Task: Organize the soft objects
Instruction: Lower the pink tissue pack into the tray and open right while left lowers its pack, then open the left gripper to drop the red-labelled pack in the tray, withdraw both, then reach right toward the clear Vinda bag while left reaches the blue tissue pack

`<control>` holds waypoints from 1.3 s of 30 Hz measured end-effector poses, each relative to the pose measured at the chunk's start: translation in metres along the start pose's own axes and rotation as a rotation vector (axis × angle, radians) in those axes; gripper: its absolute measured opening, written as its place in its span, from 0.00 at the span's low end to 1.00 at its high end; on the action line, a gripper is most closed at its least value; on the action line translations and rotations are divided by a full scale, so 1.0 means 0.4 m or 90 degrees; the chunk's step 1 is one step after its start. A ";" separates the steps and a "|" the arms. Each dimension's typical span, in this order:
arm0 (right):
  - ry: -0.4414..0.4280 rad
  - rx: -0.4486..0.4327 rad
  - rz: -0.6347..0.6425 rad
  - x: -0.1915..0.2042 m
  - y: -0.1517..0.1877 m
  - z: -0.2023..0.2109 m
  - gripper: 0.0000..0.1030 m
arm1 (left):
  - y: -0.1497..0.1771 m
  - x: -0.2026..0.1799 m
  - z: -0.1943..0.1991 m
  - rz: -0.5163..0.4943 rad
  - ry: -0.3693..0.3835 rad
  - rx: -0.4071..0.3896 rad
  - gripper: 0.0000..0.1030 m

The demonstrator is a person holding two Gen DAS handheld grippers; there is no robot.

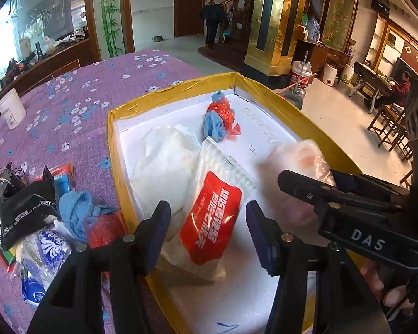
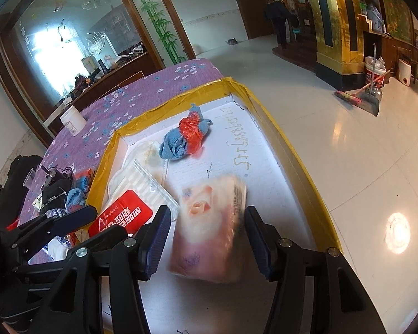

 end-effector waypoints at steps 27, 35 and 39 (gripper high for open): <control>-0.063 -0.055 0.053 0.190 0.008 0.097 0.71 | 0.049 0.115 0.218 0.041 0.004 -0.094 0.70; -0.104 -0.030 0.112 0.307 0.050 0.086 0.71 | 0.123 0.275 0.297 0.100 -0.035 -0.115 0.71; -0.136 -0.004 0.143 0.371 0.081 0.066 0.71 | 0.185 0.380 0.326 0.142 -0.072 -0.117 0.73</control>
Point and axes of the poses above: each gripper's, at about its wrist camera, not at the fingertips, and z roughly against the way its jaws point, x to its left, y to its underside, the point moved 6 cm from there along -z, roughly the way its jaws point, and after that the axes turned 4 degrees about -z, right-handed, at the moved point
